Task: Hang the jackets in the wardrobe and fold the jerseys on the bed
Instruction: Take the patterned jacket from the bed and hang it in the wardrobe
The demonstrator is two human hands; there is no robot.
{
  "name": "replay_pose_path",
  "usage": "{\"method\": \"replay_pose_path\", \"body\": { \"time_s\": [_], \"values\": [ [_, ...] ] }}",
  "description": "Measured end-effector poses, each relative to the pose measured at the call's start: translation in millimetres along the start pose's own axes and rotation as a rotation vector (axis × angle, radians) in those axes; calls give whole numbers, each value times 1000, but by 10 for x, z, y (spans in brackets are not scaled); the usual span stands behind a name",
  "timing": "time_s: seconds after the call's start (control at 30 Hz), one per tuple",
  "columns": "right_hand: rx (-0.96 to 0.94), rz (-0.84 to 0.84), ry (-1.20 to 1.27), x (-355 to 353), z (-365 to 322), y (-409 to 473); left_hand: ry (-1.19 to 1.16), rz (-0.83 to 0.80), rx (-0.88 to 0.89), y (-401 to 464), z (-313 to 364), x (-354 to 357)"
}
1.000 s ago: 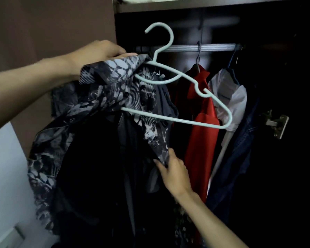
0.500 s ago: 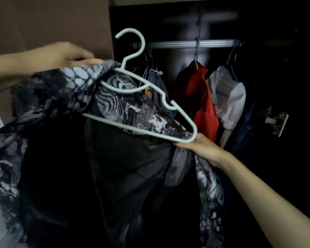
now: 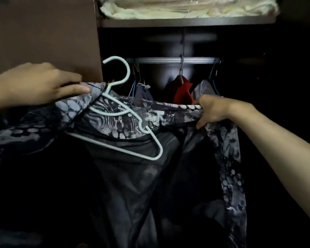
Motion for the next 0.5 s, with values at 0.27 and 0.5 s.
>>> {"method": "replay_pose_path", "body": {
  "time_s": [0.27, 0.5],
  "values": [
    [-20, -61, 618, -80, -353, -339, -309, 45, -87, -362, 642, -458],
    [-237, 1, 876, -33, -896, -529, -318, 43, -108, -172, 1299, -217]
  ]
}}
Point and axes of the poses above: each hand's wrist, its own y-axis towards the middle knuckle, its own x-axis out of the palm, z = x × y, the point moved 2 cm from there along y, towards the middle knuckle, and after that the axes turned 9 degrees about -z, right-handed, at the moved point
